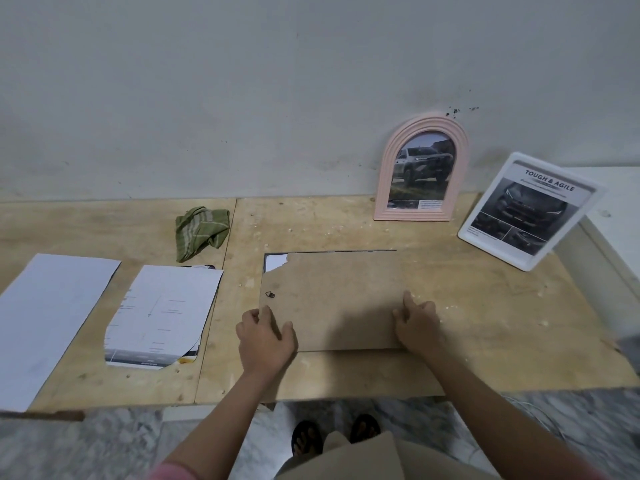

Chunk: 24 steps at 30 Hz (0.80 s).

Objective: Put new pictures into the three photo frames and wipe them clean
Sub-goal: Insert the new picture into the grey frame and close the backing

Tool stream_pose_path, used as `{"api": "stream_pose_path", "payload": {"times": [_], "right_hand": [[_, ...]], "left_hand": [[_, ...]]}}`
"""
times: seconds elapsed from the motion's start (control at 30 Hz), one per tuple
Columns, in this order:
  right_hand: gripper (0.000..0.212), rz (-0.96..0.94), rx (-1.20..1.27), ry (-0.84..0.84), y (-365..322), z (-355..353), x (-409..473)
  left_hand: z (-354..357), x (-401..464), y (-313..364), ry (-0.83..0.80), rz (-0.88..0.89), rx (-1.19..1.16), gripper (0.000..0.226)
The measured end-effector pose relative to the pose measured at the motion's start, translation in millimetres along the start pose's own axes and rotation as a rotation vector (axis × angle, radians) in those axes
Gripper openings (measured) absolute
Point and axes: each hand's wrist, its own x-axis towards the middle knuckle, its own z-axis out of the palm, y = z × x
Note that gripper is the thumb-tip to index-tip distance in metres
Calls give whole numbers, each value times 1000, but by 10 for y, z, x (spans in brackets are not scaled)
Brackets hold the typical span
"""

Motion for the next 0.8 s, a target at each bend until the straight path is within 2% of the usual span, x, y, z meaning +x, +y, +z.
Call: {"api": "stream_pose_path", "payload": {"times": [0.03, 0.13, 0.17, 0.23, 0.3, 0.37, 0.5, 0.63, 0.8], "right_hand": [[55, -3, 48, -45, 11, -53, 9], [27, -61, 253, -105, 53, -286, -52], [30, -76, 298, -168, 63, -372, -105], [54, -129, 305, -293, 94, -495, -180], [73, -171, 267, -316, 170, -500, -184], [80, -164, 252, -280, 190, -465, -177], [85, -119, 251, -223, 214, -433, -135], [85, -112, 275, -206, 265, -410, -125], [84, -117, 326, -209, 328, -380, -103]], "left_hand": [[-12, -11, -20, -18, 1, -21, 53], [-62, -25, -151, -79, 59, -73, 74], [-83, -28, -203, -114, 85, -72, 79], [-126, -27, -284, -179, 137, -35, 92], [-152, -26, -333, -202, 173, -11, 103], [-158, -19, -348, -201, 185, -21, 109], [-153, 4, -359, -214, 164, -55, 109], [-120, 38, -374, -200, 140, -59, 88], [-120, 100, -339, -199, 71, -57, 84]]}}
